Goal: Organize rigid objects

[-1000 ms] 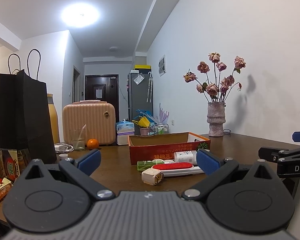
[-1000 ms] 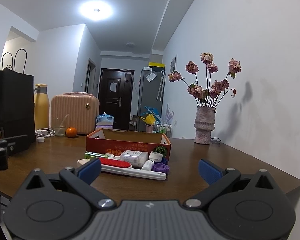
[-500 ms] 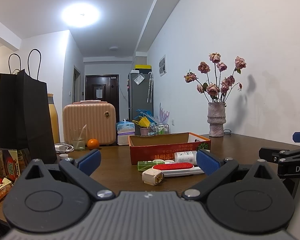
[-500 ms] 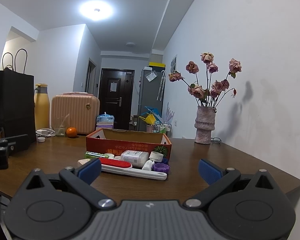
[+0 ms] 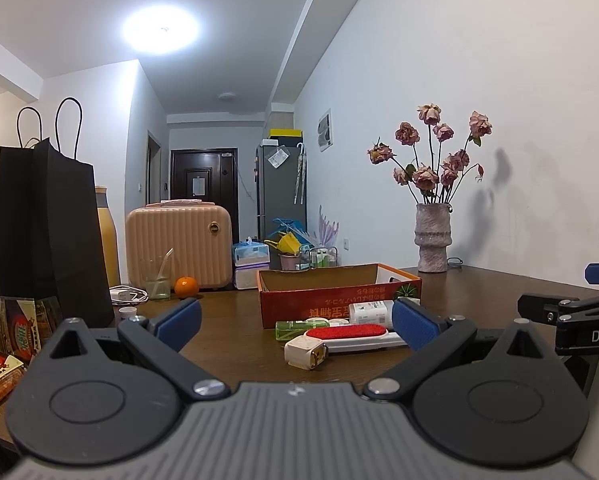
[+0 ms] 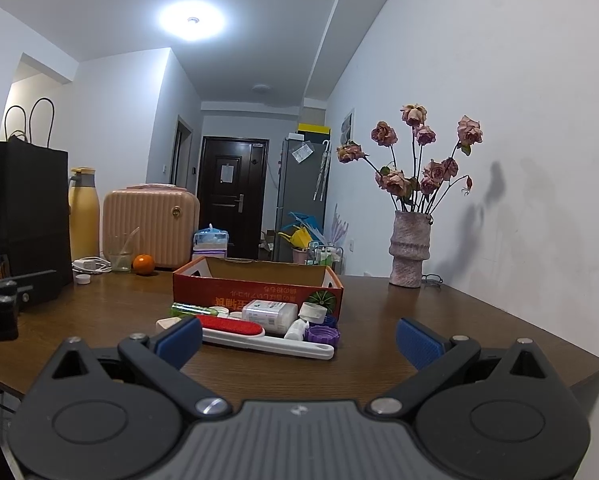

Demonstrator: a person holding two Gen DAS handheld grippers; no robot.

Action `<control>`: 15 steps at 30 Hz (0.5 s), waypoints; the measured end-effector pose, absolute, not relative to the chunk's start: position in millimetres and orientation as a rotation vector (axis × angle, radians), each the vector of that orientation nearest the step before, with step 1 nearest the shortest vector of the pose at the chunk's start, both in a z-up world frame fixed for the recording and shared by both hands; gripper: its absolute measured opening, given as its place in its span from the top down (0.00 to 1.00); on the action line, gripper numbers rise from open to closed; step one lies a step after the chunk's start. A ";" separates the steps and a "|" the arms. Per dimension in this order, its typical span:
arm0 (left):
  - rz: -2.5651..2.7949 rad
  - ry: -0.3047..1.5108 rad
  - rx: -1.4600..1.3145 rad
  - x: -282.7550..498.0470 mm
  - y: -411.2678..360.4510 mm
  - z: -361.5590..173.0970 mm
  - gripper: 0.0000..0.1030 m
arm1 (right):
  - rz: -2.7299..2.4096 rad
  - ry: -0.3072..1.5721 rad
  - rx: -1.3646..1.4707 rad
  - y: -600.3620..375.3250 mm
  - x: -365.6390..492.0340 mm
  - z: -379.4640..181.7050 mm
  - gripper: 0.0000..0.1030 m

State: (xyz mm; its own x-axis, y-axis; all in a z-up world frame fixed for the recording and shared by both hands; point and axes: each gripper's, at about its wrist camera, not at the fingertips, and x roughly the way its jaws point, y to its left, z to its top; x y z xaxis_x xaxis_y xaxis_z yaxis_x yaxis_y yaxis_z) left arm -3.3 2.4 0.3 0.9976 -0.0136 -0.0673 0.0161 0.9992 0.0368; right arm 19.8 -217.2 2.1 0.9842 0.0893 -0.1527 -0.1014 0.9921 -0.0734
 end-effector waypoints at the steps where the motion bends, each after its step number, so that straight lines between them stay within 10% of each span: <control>1: -0.016 0.070 0.036 -2.8 2.4 0.2 0.00 | 0.096 0.151 -0.081 -217.2 19.8 2.2 0.00; 15: -0.016 0.072 0.036 -1.4 3.2 0.3 0.00 | 0.099 0.154 -0.082 -216.7 19.7 2.8 0.00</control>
